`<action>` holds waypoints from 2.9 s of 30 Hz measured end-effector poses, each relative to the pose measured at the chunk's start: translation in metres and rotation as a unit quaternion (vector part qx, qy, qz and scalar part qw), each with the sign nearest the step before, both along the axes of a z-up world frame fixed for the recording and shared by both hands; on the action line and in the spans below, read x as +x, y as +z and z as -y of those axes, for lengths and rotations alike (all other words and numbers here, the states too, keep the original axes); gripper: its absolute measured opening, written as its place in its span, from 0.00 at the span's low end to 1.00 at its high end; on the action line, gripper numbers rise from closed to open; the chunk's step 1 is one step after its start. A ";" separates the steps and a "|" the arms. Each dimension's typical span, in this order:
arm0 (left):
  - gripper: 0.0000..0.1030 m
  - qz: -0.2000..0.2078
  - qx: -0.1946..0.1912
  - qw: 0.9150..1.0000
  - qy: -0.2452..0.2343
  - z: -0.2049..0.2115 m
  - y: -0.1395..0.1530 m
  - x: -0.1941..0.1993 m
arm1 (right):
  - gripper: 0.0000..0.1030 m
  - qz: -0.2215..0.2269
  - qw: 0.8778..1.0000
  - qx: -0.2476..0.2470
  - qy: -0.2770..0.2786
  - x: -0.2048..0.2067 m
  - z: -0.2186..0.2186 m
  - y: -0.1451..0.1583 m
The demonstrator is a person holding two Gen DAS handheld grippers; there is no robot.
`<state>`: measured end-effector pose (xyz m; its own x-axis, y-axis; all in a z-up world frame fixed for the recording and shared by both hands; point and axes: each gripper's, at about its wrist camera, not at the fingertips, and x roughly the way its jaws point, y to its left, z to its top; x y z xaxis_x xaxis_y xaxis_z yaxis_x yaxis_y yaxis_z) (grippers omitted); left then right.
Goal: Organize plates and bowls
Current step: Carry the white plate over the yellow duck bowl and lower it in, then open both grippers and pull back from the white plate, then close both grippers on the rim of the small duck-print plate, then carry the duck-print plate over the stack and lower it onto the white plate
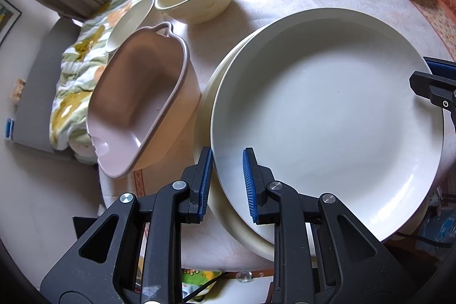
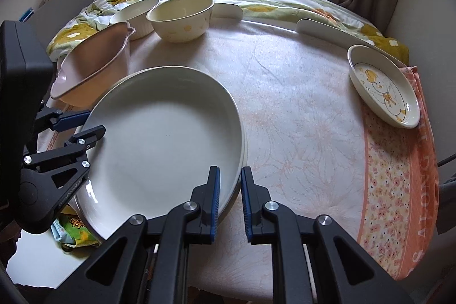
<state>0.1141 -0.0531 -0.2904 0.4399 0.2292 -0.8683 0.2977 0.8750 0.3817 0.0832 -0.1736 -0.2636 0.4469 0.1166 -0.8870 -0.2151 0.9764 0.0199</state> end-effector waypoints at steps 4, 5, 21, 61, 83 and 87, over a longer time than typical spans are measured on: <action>0.19 0.010 0.015 1.000 -0.001 0.001 0.000 -0.004 | 0.13 0.007 1.000 -0.016 0.006 -0.002 -0.006 0.000; 0.19 0.012 0.020 1.000 0.001 0.000 0.000 -0.005 | 0.13 0.008 1.000 -0.017 0.009 -0.002 -0.007 0.000; 0.30 0.040 -0.042 0.998 0.007 -0.008 0.048 -0.007 | 0.13 0.020 0.998 0.051 -0.029 -0.002 0.010 0.024; 0.45 -0.168 -0.239 0.938 -0.187 0.280 -0.006 0.260 | 0.47 0.009 0.879 0.271 -0.393 0.078 0.303 -0.029; 0.14 -0.145 -0.213 0.948 -0.185 0.282 0.000 0.258 | 0.12 0.002 0.892 0.243 -0.381 0.096 0.307 -0.021; 0.14 -0.126 -0.221 0.949 -0.186 0.277 0.021 0.249 | 0.12 0.014 0.900 0.233 -0.368 0.093 0.306 -0.007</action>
